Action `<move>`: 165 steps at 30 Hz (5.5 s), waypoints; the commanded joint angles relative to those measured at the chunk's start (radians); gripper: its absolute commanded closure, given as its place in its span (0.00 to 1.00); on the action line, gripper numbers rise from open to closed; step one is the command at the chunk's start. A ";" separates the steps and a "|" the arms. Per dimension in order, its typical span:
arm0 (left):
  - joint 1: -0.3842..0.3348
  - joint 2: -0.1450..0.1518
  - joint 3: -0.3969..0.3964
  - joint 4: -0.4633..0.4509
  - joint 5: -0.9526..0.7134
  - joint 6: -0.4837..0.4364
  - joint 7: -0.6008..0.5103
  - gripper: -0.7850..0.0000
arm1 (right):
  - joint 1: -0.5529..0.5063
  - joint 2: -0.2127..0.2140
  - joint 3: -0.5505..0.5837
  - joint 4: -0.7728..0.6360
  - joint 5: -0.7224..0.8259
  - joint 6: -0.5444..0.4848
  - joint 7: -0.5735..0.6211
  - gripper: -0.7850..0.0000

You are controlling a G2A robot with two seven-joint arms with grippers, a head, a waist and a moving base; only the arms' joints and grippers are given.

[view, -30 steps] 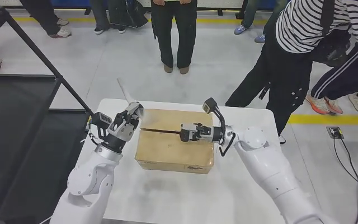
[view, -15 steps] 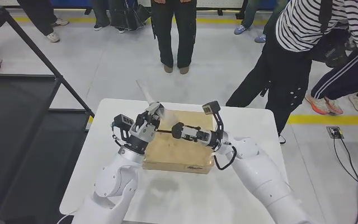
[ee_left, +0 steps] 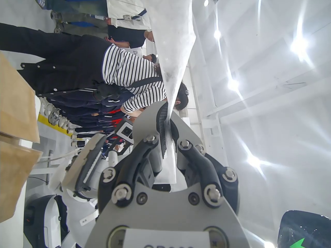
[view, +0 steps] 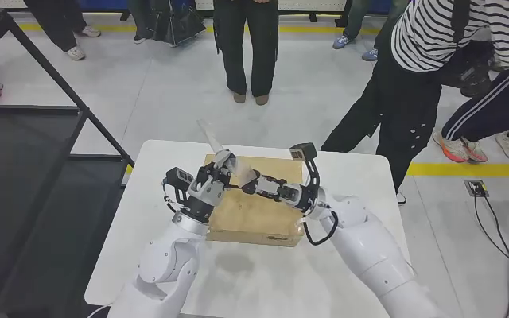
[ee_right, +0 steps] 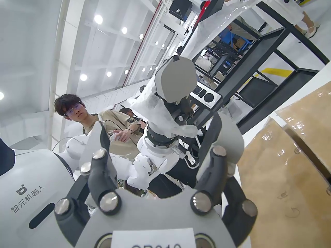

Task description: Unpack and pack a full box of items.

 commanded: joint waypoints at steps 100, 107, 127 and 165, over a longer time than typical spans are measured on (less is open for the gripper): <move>0.156 -0.028 -0.332 -0.021 -0.202 0.208 -0.117 0.00 | -0.062 0.116 0.222 -0.378 -0.389 0.269 0.005 1.00; 0.136 -0.030 -0.281 -0.007 -0.153 0.237 -0.117 0.00 | -0.087 0.114 0.208 -0.448 -0.459 0.127 -0.095 1.00; 0.097 -0.032 -0.158 0.052 -0.007 0.224 -0.207 0.00 | -0.135 0.114 0.215 -0.561 -0.396 0.060 -0.248 1.00; 0.011 -0.091 0.070 0.227 0.229 -0.285 -0.123 0.68 | -0.128 0.079 0.169 -0.516 -0.005 0.146 -0.341 1.00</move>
